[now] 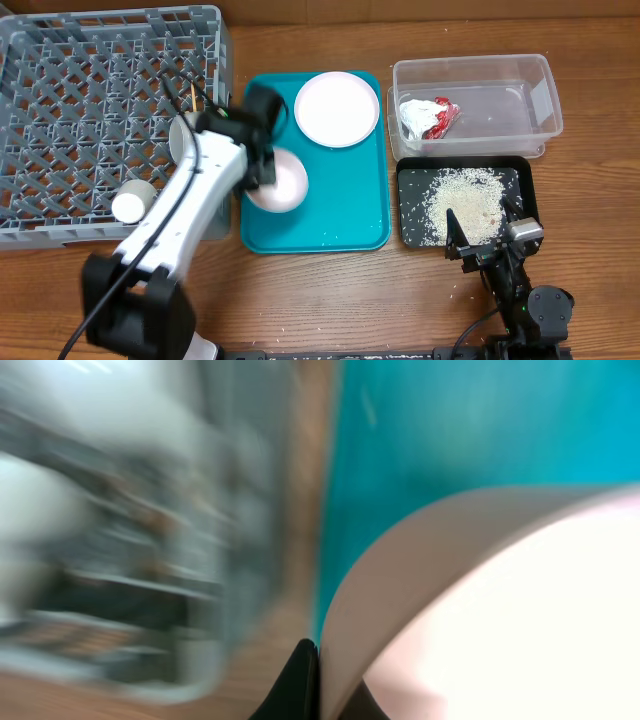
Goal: Sort waste into correct bins and load items into the dishwasher
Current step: 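Lift the white bowl and place it upright in the dish rack, then reach the left gripper to the white plate and grasp its edge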
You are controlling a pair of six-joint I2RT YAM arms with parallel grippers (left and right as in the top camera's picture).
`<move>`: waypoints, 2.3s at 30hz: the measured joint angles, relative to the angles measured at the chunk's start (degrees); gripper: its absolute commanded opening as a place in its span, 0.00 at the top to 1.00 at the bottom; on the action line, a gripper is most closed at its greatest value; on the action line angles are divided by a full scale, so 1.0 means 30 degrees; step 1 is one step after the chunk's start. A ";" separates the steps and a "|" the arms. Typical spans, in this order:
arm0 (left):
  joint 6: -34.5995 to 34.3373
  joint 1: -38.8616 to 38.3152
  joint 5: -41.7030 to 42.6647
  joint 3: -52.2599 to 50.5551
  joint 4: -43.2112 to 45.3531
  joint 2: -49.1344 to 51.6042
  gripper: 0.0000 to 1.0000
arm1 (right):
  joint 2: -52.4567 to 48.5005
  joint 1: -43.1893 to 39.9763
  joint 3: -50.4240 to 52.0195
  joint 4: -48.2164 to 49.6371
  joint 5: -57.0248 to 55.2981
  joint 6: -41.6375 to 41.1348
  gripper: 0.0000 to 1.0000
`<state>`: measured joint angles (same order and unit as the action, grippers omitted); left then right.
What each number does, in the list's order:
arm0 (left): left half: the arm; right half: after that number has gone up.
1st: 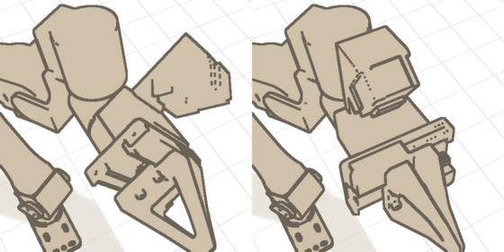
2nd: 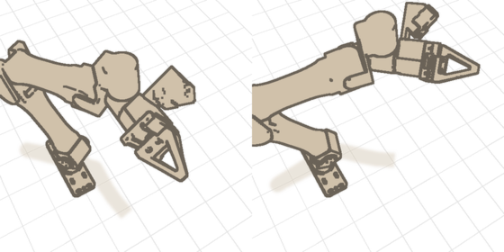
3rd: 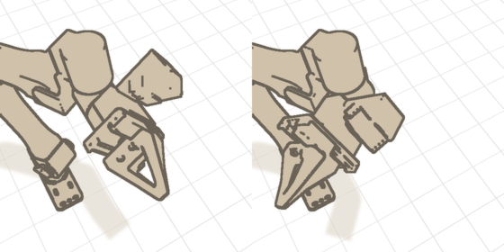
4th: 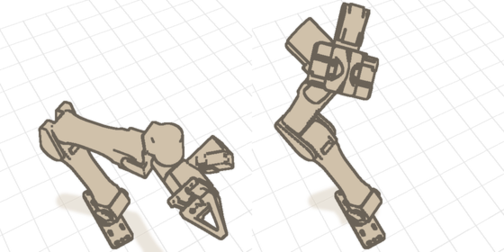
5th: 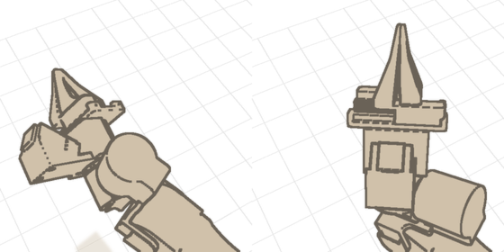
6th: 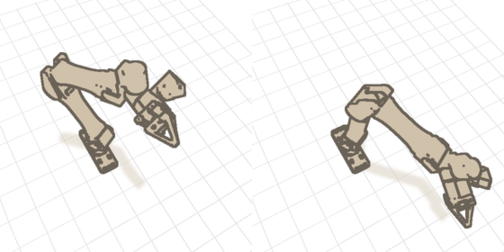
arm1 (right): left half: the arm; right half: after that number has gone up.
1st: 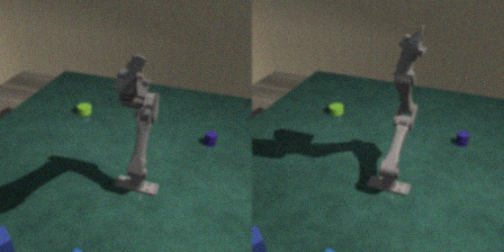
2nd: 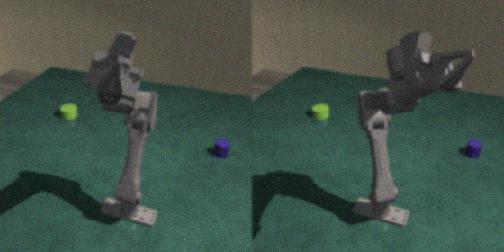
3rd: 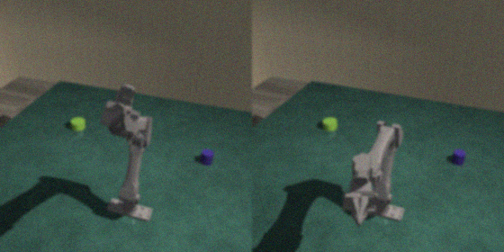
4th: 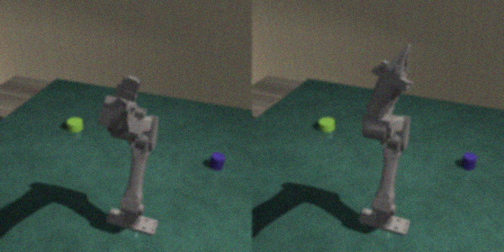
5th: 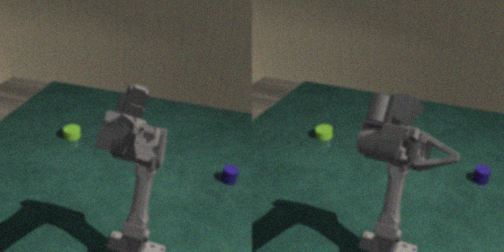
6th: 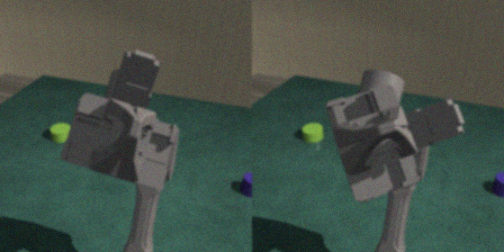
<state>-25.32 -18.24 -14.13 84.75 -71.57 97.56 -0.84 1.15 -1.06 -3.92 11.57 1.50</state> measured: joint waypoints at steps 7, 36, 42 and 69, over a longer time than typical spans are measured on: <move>-0.0138 0.0087 -0.9857 0.4721 -0.2266 -0.2288 0.96 | 0.0000 0.0000 0.0000 0.0022 0.0015 0.0000 0.00; 0.0852 0.5595 -2.1376 0.4211 0.2455 0.6892 0.96 | 0.0000 0.0000 0.0000 0.0007 0.0007 0.0000 0.00; 0.1508 0.5661 -2.0152 0.4211 0.3395 0.7031 0.96 | 0.0000 0.0000 0.0000 0.0015 0.0007 -0.0007 0.00; 0.2477 0.2222 -1.5926 0.4269 0.1290 0.8072 0.46 | 0.0000 0.0000 0.0000 0.0007 0.0007 0.0000 0.00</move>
<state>-17.89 -11.57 -61.91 97.56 -67.70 121.78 -0.84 1.15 -1.06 -3.90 11.60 1.50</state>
